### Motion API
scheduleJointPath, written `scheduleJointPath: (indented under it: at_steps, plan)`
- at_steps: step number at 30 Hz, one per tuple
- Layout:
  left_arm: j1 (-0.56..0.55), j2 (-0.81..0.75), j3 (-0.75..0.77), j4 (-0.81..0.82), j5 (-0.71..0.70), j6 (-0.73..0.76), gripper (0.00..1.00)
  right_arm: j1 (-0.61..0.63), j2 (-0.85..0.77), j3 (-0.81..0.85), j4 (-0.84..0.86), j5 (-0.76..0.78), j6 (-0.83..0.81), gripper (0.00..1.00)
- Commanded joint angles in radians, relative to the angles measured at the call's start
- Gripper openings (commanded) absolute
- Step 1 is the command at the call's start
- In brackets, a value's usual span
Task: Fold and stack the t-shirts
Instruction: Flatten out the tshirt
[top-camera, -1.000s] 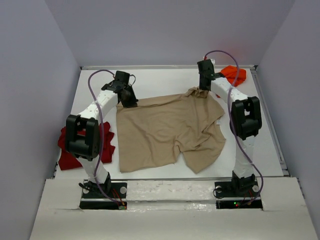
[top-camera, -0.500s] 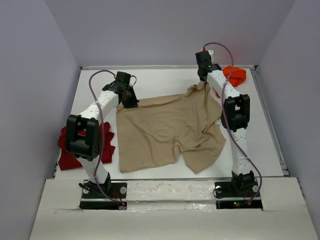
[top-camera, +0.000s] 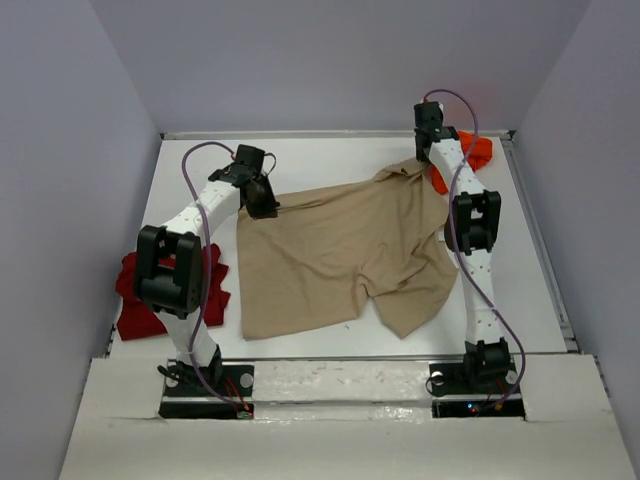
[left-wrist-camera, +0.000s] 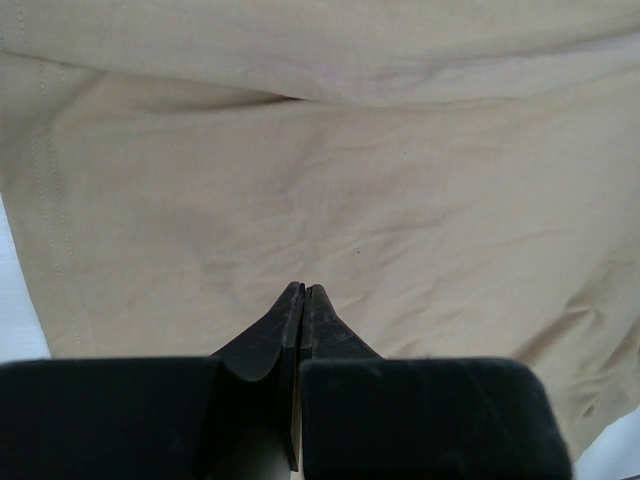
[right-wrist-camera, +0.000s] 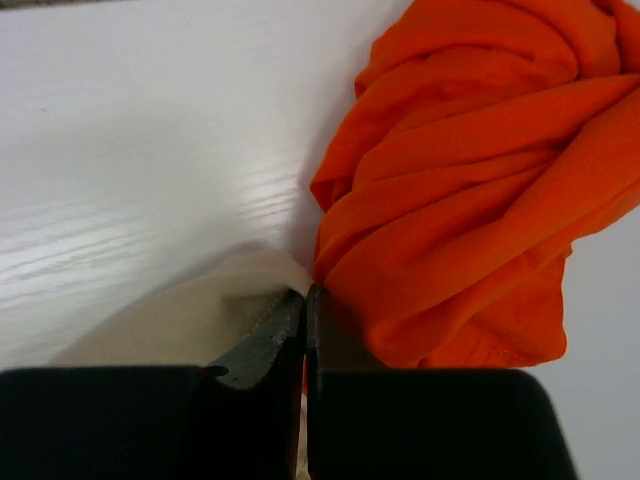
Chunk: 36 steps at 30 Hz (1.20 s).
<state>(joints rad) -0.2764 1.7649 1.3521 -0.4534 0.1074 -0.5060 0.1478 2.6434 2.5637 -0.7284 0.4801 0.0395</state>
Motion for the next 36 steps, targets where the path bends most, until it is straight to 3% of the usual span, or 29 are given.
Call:
scheduleJointPath:
  at_steps: [1,2,3,4,6,13,17,23,24,25,29,30,31,36]
  plan:
    - [-0.007,-0.001,-0.004,-0.011,-0.006,-0.008,0.09,-0.017,0.012,-0.011,-0.046,-0.107,-0.021,0.3]
    - [-0.007,-0.004,-0.004,-0.008,-0.012,-0.012,0.09,-0.017,0.009,-0.017,-0.046,-0.121,-0.02,0.5]
    - [-0.007,-0.008,-0.004,-0.007,-0.014,-0.015,0.1,-0.017,0.006,-0.017,-0.045,-0.127,-0.02,0.5]
    - [-0.007,-0.01,-0.001,-0.005,-0.015,-0.017,0.1,-0.017,0.007,-0.01,-0.045,-0.126,-0.02,0.7]
    - [-0.01,-0.012,0.008,-0.01,-0.015,-0.016,0.1,-0.017,0.006,0.013,-0.04,-0.145,-0.029,0.79]
    - [-0.015,0.019,0.025,-0.03,-0.093,-0.034,0.1,-0.001,-0.116,0.018,0.007,-0.221,-0.052,0.87]
    - [-0.014,0.079,0.073,-0.062,-0.156,-0.062,0.09,0.082,-0.287,-0.146,0.02,-0.224,-0.043,0.87]
    - [0.0,0.151,0.185,-0.151,-0.32,-0.049,0.14,0.219,-0.583,-0.621,0.153,-0.29,0.075,0.87]
    - [0.006,0.174,0.218,-0.157,-0.339,-0.048,0.3,0.234,-0.627,-0.681,0.182,-0.307,0.088,0.87]
    - [0.026,0.206,0.267,-0.201,-0.366,-0.045,0.31,0.28,-0.726,-0.773,0.213,-0.323,0.111,0.86]
    - [0.045,0.272,0.398,-0.264,-0.417,-0.02,0.32,0.32,-0.824,-0.925,0.207,-0.33,0.125,0.85]
    - [0.046,0.277,0.435,-0.271,-0.432,-0.019,0.51,0.32,-0.835,-0.974,0.205,-0.342,0.128,0.84]
    - [0.048,0.277,0.447,-0.272,-0.478,-0.014,0.59,0.32,-0.849,-0.999,0.207,-0.351,0.132,0.84]
    - [0.089,0.347,0.551,-0.339,-0.536,0.0,0.6,0.329,-0.966,-1.1,0.207,-0.386,0.152,0.83]
